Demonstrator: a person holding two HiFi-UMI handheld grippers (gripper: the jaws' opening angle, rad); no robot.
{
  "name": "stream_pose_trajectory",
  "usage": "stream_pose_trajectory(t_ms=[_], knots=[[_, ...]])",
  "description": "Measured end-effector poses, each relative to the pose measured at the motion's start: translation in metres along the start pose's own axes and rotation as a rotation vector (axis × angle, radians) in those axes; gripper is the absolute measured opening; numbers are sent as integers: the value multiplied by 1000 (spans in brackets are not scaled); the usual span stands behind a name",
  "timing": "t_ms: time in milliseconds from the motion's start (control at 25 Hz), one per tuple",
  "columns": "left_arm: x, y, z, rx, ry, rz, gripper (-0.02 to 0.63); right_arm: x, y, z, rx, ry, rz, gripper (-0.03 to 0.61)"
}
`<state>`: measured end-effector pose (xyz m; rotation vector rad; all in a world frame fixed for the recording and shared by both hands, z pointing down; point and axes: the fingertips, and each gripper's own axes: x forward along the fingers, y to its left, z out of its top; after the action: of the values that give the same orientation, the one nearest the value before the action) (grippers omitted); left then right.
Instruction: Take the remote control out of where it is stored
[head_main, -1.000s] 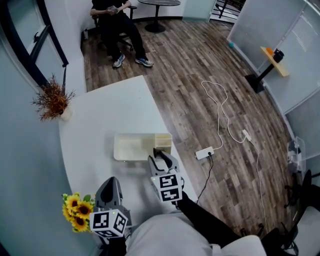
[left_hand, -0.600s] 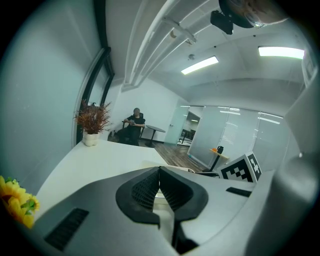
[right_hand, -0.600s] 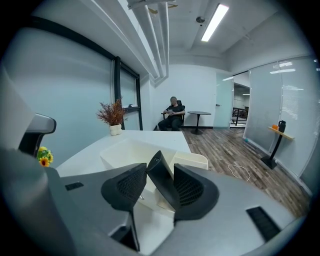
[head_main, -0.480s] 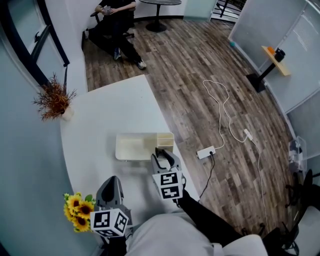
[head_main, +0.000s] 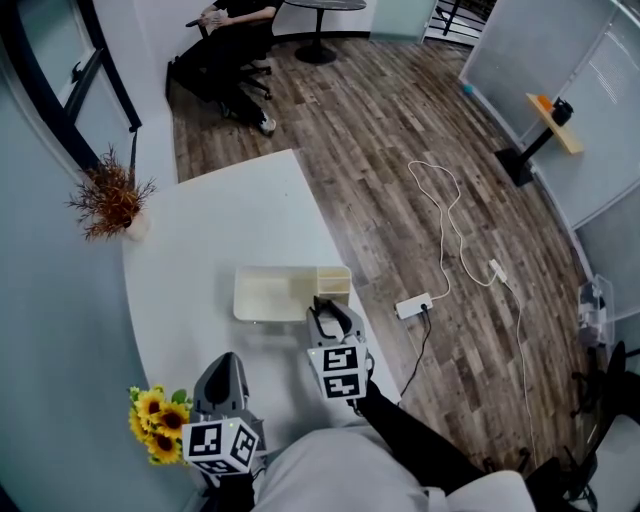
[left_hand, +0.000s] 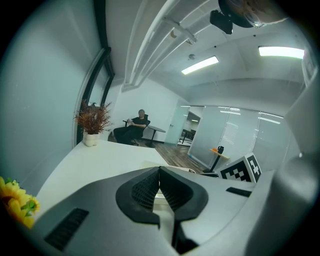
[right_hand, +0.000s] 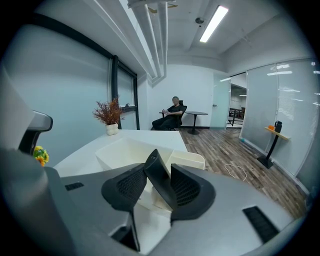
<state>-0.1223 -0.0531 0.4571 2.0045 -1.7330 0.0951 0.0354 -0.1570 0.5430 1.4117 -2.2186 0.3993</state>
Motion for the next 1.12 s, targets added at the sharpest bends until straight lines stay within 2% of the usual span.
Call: stream_pose_trajectory(t_ms=[1120], knots=[[3, -1, 1, 4, 0, 0, 8, -5, -18, 6, -10, -28, -58, 91]])
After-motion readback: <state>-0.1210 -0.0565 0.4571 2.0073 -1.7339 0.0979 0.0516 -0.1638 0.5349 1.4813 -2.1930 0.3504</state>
